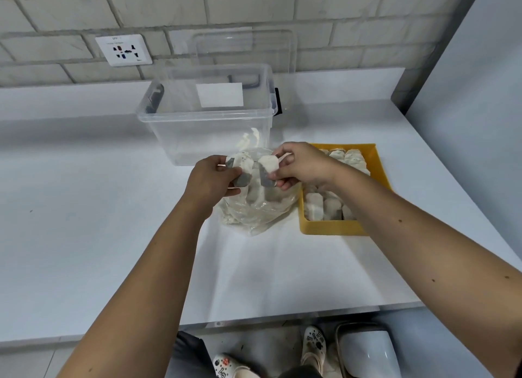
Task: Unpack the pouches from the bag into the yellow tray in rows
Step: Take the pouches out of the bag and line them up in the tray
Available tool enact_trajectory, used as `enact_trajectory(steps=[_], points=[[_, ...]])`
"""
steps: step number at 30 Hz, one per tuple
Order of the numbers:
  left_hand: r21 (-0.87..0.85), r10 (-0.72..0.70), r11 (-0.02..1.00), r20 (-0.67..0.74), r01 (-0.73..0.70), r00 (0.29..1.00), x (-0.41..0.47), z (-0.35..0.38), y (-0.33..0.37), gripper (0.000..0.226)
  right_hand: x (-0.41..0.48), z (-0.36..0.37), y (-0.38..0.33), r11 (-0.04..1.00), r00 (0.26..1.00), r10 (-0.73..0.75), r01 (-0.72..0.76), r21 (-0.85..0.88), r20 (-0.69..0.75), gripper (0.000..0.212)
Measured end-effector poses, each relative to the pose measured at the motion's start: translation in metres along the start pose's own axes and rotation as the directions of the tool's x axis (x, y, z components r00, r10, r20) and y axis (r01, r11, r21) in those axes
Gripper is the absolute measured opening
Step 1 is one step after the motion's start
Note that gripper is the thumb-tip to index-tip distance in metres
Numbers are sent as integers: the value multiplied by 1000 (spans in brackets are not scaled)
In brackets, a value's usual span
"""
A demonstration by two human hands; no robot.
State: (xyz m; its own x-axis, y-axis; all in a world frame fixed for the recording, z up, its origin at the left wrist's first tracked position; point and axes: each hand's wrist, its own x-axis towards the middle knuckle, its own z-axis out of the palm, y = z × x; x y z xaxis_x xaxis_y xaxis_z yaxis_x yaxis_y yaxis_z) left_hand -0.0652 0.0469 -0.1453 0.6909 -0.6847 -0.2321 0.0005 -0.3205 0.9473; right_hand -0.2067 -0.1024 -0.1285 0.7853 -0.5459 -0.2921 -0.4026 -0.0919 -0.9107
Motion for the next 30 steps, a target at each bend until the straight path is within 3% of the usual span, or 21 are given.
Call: enact_trajectory(steps=[4, 6, 9, 12, 20, 27, 30], points=[[-18, 46, 999, 41, -45, 998, -4, 12, 7, 19, -36, -41, -3, 997, 994, -75, 76, 9, -80, 9], [-22, 56, 998, 63, -55, 996, -7, 22, 10, 18, -54, -62, 4, 997, 985, -74, 74, -11, -158, 12], [-21, 62, 998, 114, -60, 992, -10, 43, 14, 15, -73, -82, 26, 985, 975, -28, -11, -171, -222, 10], [-10, 62, 998, 146, -61, 987, -12, 61, 15, 12, -77, -84, 53, 923, 974, 43, -123, -366, -221, 22], [17, 57, 998, 194, -61, 979, -17, 82, 15, 10, -76, -69, 75, 906, 982, 153, -183, -382, -108, 37], [36, 40, 998, 218, -49, 975, -19, 83, 13, 16, -73, -60, 81, 855, 973, 111, -198, -480, -203, 29], [26, 28, 999, 233, -35, 972, -20, 82, 12, 8, -71, -57, 86, 838, 972, 73, -182, -514, -225, 23]])
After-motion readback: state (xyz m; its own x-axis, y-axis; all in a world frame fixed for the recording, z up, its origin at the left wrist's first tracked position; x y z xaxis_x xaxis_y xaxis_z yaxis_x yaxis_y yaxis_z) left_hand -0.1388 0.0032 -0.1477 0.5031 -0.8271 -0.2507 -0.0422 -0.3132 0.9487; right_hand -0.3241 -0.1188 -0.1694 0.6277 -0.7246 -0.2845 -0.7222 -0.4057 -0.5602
